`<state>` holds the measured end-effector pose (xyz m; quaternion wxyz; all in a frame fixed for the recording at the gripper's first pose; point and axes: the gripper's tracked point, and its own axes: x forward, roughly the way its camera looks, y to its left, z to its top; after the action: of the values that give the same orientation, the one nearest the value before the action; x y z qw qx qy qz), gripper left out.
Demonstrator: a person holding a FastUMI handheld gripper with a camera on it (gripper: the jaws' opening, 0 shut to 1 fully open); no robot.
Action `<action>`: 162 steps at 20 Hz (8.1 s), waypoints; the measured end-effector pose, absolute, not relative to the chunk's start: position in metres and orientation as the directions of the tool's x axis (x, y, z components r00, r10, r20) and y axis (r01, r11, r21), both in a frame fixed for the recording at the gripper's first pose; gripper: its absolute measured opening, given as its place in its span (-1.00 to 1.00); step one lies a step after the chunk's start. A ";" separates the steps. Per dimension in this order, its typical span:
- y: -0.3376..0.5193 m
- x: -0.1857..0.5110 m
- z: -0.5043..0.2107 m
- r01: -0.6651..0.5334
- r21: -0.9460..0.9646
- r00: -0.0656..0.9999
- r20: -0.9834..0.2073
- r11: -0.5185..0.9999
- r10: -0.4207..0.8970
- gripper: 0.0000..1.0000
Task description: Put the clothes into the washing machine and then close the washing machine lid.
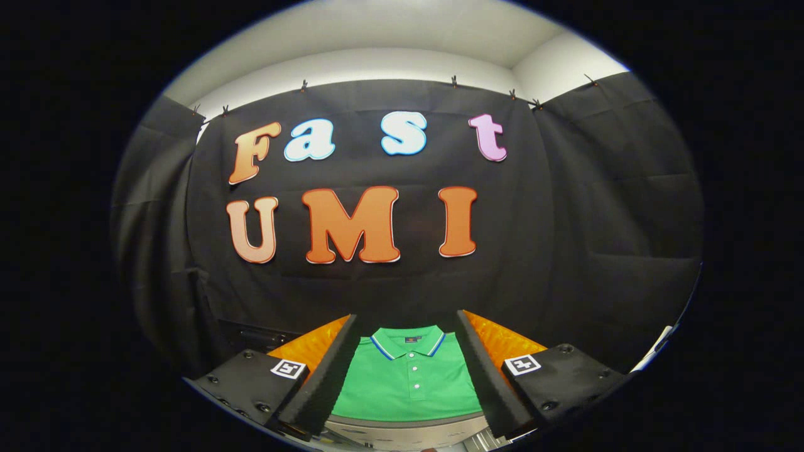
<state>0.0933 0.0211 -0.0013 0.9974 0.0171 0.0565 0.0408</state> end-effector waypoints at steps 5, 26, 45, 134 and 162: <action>0.028 0.151 -0.045 -0.097 0.058 0.973 -0.205 0.994 0.107 0.98; 0.017 0.227 -0.224 -0.068 0.059 0.568 -0.818 0.996 0.087 1.00; 0.032 0.228 -0.221 -0.128 0.047 0.440 -0.892 0.991 0.099 -0.45; 0.467 0.177 -0.193 -0.551 0.290 0.626 -0.476 0.783 0.617 -0.77; 0.454 0.169 -0.501 -0.250 0.239 0.338 -0.886 0.938 0.316 0.24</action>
<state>0.1690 0.4545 -0.5007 0.8174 0.0300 0.5485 0.1733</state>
